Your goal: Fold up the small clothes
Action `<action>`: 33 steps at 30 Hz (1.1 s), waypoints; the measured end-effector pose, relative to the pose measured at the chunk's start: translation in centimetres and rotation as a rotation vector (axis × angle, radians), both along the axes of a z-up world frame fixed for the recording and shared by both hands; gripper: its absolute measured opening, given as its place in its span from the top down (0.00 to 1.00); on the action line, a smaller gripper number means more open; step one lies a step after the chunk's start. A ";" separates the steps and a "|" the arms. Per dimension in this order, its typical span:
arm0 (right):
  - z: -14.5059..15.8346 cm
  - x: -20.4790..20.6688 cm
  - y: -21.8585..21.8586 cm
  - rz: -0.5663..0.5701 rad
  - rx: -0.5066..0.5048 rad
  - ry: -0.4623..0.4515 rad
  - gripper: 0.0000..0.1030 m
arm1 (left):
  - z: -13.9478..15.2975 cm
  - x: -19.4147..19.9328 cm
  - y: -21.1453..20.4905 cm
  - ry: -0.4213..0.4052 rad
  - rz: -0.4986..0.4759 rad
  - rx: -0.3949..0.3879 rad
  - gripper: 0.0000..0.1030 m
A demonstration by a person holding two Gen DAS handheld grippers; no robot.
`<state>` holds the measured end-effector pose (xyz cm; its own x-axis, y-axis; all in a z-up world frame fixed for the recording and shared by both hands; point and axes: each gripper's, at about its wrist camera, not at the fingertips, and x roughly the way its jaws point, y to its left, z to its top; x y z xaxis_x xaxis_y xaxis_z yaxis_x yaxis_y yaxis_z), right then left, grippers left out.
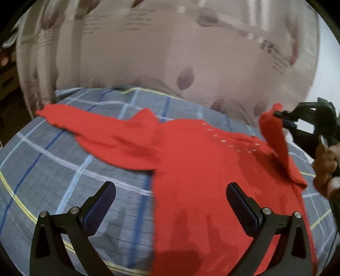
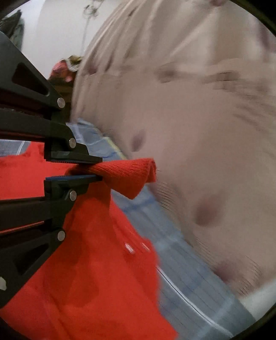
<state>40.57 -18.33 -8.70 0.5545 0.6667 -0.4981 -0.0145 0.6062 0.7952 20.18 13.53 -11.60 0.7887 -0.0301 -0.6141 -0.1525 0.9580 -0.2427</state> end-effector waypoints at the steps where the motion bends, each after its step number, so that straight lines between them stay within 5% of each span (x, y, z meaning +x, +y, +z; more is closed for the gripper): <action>1: -0.5 0.2 1.5 0.017 -0.012 0.004 0.92 | -0.6 0.1 0.6 0.008 0.006 -0.016 0.00; 5: -2.7 0.3 7.2 0.071 -0.058 0.024 0.92 | -2.8 0.6 2.5 0.069 0.016 -0.142 0.00; 12: -3.7 -1.0 13.9 0.215 -0.232 -0.024 0.85 | -3.3 0.1 3.1 0.048 0.030 -0.196 0.00; 15: -3.7 -1.4 15.4 0.310 -0.214 -0.057 0.70 | -3.3 -0.1 3.1 0.044 0.034 -0.197 0.00; 17: -3.3 -1.9 14.7 0.329 -0.181 -0.091 0.54 | -3.3 0.0 3.0 0.047 0.037 -0.197 0.00; 20: -1.7 -3.1 12.4 0.337 -0.094 -0.159 0.43 | -3.4 -0.1 3.1 0.049 0.042 -0.199 0.00; 25: -0.1 -6.7 4.5 0.257 -0.050 -0.209 0.35 | -3.6 0.0 3.3 0.056 0.045 -0.211 0.00; 28: -0.6 -9.5 -1.1 0.144 -0.227 -0.180 0.34 | -3.6 -0.1 3.5 0.044 0.038 -0.226 0.00; 33: -2.3 -12.1 -4.2 0.089 -0.546 -0.132 0.37 | -3.2 -0.4 3.1 0.013 0.015 -0.206 0.00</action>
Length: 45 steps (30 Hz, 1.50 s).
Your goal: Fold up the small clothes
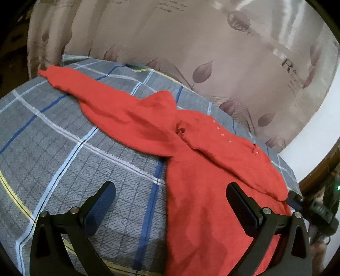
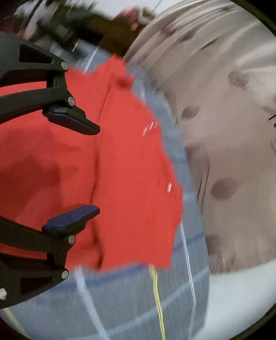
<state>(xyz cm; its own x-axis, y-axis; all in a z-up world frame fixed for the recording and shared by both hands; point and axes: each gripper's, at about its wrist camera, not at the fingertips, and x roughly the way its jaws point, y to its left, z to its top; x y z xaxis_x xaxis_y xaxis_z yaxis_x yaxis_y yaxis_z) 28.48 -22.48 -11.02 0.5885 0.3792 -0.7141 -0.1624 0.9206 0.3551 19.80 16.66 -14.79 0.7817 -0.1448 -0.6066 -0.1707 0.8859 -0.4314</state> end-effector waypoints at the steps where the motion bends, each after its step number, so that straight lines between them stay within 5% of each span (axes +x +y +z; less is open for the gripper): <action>1: -0.1 -0.4 -0.8 -0.014 0.002 -0.004 0.37 | 0.3 -0.1 -0.2 -0.005 -0.002 0.016 0.00; 5: 0.0 -1.1 -2.1 -0.029 0.031 -0.024 0.38 | 2.3 -1.2 -1.3 -0.052 -0.026 0.136 0.00; 9: -0.9 -1.4 -0.3 0.024 -0.054 -0.031 0.37 | 3.7 -1.3 1.2 -0.046 -0.010 0.227 0.00; 16: -1.7 -1.9 1.6 0.061 -0.140 -0.034 0.37 | 2.7 1.7 15.0 0.020 0.130 0.044 0.02; 20: -2.0 -1.7 0.7 0.031 -0.101 -0.016 0.37 | 1.2 4.9 22.8 0.111 0.145 -0.015 0.34; 25: -2.1 -1.7 1.0 0.024 -0.127 -0.012 0.36 | -1.2 8.9 28.2 0.209 0.167 -0.098 0.36; 31: -2.3 -1.6 2.3 0.041 -0.202 -0.007 0.33 | -2.3 12.3 30.1 0.176 0.185 -0.216 0.36; 34: -2.3 -1.6 2.3 0.042 -0.200 -0.006 0.32 | -3.3 13.7 30.9 0.200 0.193 -0.259 0.95; 39: -2.3 -1.6 1.4 0.032 -0.148 -0.004 0.30 | -0.7 12.8 29.4 0.084 0.230 -0.232 0.96; 45: -2.1 -1.7 -0.1 -0.002 -0.055 -0.016 0.30 | 9.8 11.4 21.3 -0.118 0.068 -0.156 0.96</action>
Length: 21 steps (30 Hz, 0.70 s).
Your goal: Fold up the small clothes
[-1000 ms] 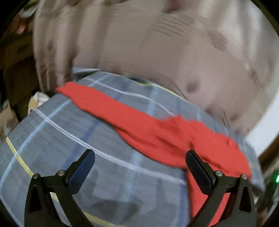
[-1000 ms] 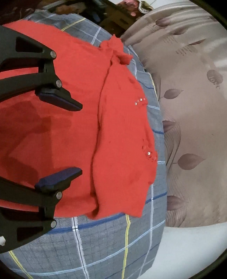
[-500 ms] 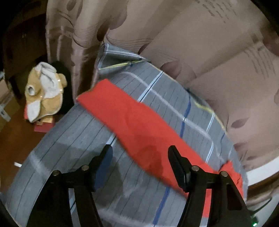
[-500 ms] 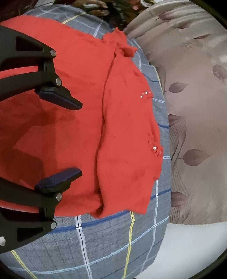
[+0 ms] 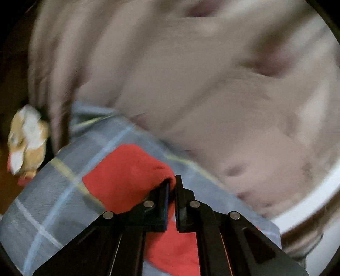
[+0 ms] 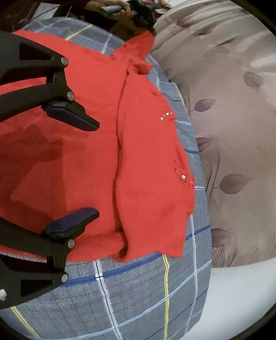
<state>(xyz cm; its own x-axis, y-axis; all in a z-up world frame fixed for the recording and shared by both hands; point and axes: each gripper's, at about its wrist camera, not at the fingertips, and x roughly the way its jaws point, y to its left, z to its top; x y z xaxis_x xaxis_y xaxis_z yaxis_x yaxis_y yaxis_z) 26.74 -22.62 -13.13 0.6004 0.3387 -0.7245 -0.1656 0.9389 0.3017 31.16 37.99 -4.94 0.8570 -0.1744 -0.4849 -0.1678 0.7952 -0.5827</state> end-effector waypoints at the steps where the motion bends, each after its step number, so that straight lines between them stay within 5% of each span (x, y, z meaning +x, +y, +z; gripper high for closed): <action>1: 0.0 -0.1 -0.2 -0.006 0.011 -0.003 0.30 | 2.3 0.0 -2.9 -0.037 -0.055 0.038 0.96; 5: 0.2 -0.3 -1.5 -0.039 0.082 -0.021 0.29 | 8.0 0.3 -13.8 -0.133 -0.266 0.137 0.96; 9: 0.2 -0.4 -2.5 -0.062 0.139 -0.027 0.29 | 9.4 1.2 -25.2 -0.158 -0.473 0.204 0.96; 16: 0.2 -0.5 -3.3 -0.072 0.201 -0.043 0.26 | 2.5 4.0 -42.4 -0.070 -0.770 0.320 0.95; 21: 0.2 -0.5 -3.9 -0.078 0.242 -0.046 0.26 | -2.4 4.2 -47.5 0.034 -0.824 0.466 0.91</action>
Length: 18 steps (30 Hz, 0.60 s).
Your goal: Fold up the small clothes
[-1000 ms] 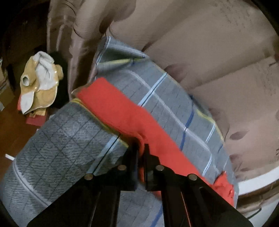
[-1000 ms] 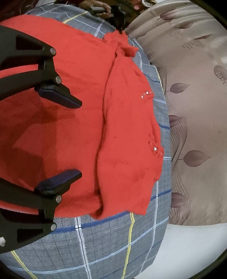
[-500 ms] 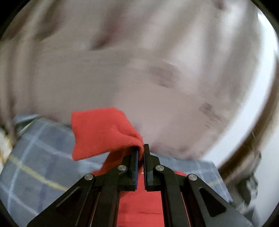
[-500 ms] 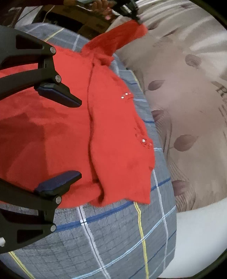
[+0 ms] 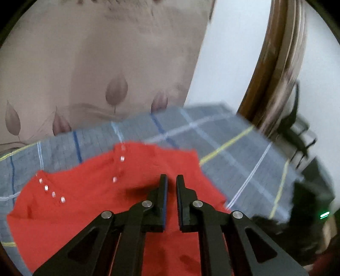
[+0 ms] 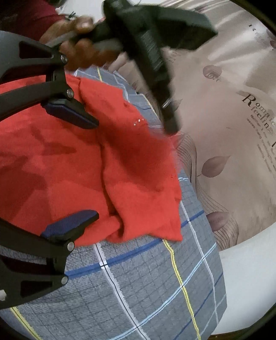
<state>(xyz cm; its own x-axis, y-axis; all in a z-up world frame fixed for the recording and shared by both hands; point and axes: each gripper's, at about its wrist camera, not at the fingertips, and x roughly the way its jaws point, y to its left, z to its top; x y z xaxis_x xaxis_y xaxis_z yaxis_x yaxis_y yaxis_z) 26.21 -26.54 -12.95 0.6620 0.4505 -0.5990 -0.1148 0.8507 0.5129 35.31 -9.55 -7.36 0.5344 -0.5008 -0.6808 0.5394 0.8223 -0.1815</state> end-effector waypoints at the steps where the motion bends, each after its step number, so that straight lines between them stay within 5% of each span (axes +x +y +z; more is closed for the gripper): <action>1: 0.0 0.0 -0.1 0.000 0.008 -0.002 0.26 | -0.2 -0.2 -0.3 -0.004 0.014 0.048 0.88; 3: 0.1 -0.1 -0.4 -0.001 0.024 -0.005 0.25 | 0.3 -1.2 -0.2 -0.042 0.037 0.082 0.73; 4: 0.1 -0.1 -0.5 -0.003 0.030 -0.008 0.25 | 0.6 -2.1 0.7 -0.066 0.043 0.076 0.57; 5: 0.1 -0.2 -0.7 -0.003 0.035 -0.011 0.25 | 1.3 -3.0 1.8 -0.109 0.059 0.059 0.40; 8: 0.5 -0.3 -0.9 0.010 0.054 -0.025 0.25 | 2.5 -5.0 5.8 -0.198 0.166 -0.013 0.14; 18: 3.9 4.7 2.0 0.052 -0.138 0.036 0.24 | -5.1 -7.4 20.8 -0.036 0.542 -0.235 0.13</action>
<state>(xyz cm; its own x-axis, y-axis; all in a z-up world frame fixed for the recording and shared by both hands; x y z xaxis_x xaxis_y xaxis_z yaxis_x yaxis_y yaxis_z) 30.88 -24.50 -9.00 0.6167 0.3955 -0.6806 -0.1445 0.9068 0.3960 27.87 11.30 -12.41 0.7768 -0.2850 -0.5616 0.0623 0.9221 -0.3818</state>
